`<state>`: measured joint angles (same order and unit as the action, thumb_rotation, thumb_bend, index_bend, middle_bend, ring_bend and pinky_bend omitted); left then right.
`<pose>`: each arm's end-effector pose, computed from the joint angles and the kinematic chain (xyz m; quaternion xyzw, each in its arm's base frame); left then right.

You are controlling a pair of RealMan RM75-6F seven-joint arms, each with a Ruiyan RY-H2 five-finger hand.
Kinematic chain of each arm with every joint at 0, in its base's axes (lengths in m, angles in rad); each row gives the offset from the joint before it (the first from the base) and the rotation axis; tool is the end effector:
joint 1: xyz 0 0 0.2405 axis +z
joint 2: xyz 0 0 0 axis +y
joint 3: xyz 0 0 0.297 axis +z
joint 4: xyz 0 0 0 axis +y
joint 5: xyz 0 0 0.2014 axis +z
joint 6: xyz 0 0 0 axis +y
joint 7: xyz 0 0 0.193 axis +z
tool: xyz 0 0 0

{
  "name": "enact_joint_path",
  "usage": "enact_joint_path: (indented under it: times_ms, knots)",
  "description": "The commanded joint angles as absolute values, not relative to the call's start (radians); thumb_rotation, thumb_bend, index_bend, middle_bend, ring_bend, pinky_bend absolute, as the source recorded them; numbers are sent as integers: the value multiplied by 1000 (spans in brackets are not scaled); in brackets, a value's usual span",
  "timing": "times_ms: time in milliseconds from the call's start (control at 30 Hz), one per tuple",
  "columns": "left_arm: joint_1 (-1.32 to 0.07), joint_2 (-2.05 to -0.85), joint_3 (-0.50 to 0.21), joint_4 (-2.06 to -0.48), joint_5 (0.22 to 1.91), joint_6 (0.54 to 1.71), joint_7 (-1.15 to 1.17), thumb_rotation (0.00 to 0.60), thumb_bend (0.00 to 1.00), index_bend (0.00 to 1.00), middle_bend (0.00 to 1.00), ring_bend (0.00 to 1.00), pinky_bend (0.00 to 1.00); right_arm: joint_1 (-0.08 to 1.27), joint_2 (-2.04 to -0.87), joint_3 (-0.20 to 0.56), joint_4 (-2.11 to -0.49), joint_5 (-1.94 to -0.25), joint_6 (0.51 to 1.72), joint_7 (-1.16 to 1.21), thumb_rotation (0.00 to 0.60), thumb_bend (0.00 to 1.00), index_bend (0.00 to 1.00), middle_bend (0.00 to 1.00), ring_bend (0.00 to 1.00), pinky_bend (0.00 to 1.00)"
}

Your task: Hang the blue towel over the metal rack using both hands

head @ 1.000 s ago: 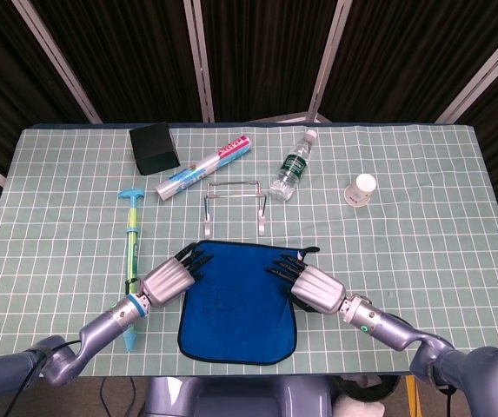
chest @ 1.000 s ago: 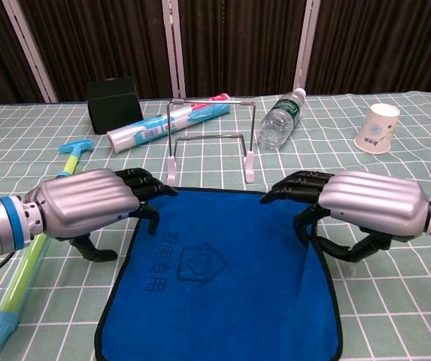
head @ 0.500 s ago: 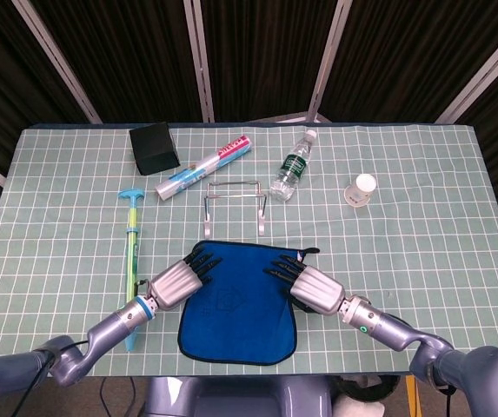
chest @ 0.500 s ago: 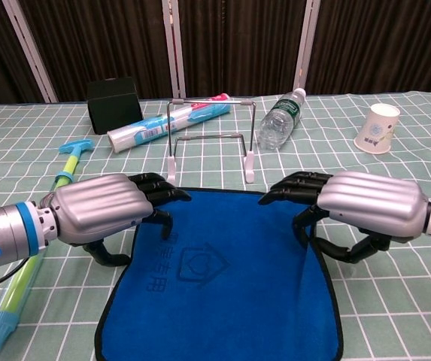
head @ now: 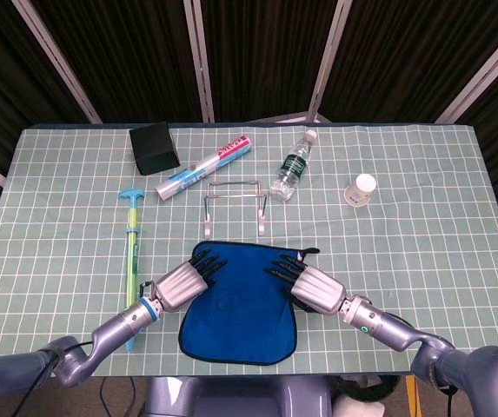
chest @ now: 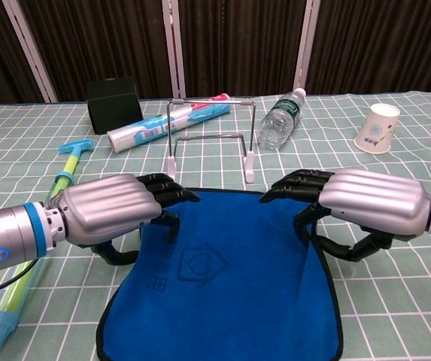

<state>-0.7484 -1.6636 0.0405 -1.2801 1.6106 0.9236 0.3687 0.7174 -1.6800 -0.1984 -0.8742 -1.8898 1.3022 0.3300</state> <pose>-0.1615 0.3428 -0.1057 -0.8917 -0.1391 -0.3072 0.3018 -0.2049 -0.3482 -0.0646 0.8604 -0.1994 0.4168 0.2150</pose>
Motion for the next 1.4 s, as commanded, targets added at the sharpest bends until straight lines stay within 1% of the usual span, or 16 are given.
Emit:
enact_joint_path:
  times_ms: [33, 200, 433, 467, 500, 700, 733, 767, 800, 900, 1100, 1233, 1333, 1400]
  knots:
    - [-748, -1664, 40, -1282, 1609, 924, 367, 600, 458, 438, 0, 0, 0, 717, -1678, -198, -877, -1890, 1303, 329, 600, 537, 699, 64, 0, 0]
    - [-744, -1670, 37, -1285, 1596, 926, 360, 600, 570, 632, 0, 0, 0, 715, -1673, -197, -885, -1890, 1307, 323, 600, 537, 705, 65, 0, 0]
    - [-735, -1670, 19, -1306, 1576, 945, 348, 600, 613, 727, 0, 0, 0, 715, -1645, -189, -922, -1890, 1320, 303, 600, 538, 706, 65, 0, 0]
    - [-734, -1666, 14, -1315, 1573, 952, 346, 600, 613, 741, 0, 0, 0, 715, -1635, -185, -937, -1888, 1325, 298, 600, 537, 705, 65, 0, 0]
    - [-732, -1654, -6, -1344, 1574, 981, 342, 600, 612, 751, 0, 0, 0, 717, -1608, -163, -966, -1882, 1355, 289, 600, 537, 705, 65, 0, 0]
    - [-732, -1599, -62, -1447, 1550, 1024, 358, 600, 613, 773, 0, 0, 0, 746, -1495, -102, -1124, -1858, 1372, 247, 600, 537, 715, 66, 0, 0]
    - [-734, -1580, -94, -1480, 1539, 1047, 357, 600, 613, 774, 0, 0, 0, 761, -1456, -69, -1171, -1848, 1382, 232, 600, 536, 717, 66, 0, 0]
    - [-735, -1569, -106, -1498, 1530, 1049, 363, 600, 613, 775, 0, 0, 0, 770, -1432, -57, -1203, -1841, 1372, 223, 600, 537, 718, 66, 0, 0]
    - [-739, -1554, -134, -1519, 1519, 1063, 366, 600, 614, 776, 0, 0, 0, 783, -1400, -31, -1242, -1826, 1363, 208, 600, 537, 713, 66, 0, 0]
    - [-753, -1528, -194, -1549, 1483, 1077, 368, 600, 613, 776, 0, 0, 0, 810, -1343, 22, -1322, -1769, 1311, 205, 600, 537, 695, 68, 0, 0]
    - [-794, -1496, -298, -1581, 1390, 1068, 388, 600, 613, 776, 0, 0, 0, 868, -1304, 124, -1366, -1670, 1225, 208, 600, 537, 688, 78, 0, 0]
    - [-823, -1485, -379, -1568, 1323, 1098, 448, 600, 614, 776, 0, 0, 0, 916, -1298, 211, -1371, -1586, 1167, 235, 600, 537, 679, 87, 0, 0]
    - [-845, -1475, -417, -1551, 1272, 1096, 470, 600, 614, 776, 0, 0, 0, 954, -1299, 254, -1352, -1541, 1117, 228, 600, 537, 671, 89, 0, 0]
    - [-852, -1470, -426, -1543, 1252, 1091, 474, 600, 614, 776, 0, 0, 0, 967, -1304, 266, -1338, -1525, 1096, 222, 600, 536, 671, 90, 0, 0]
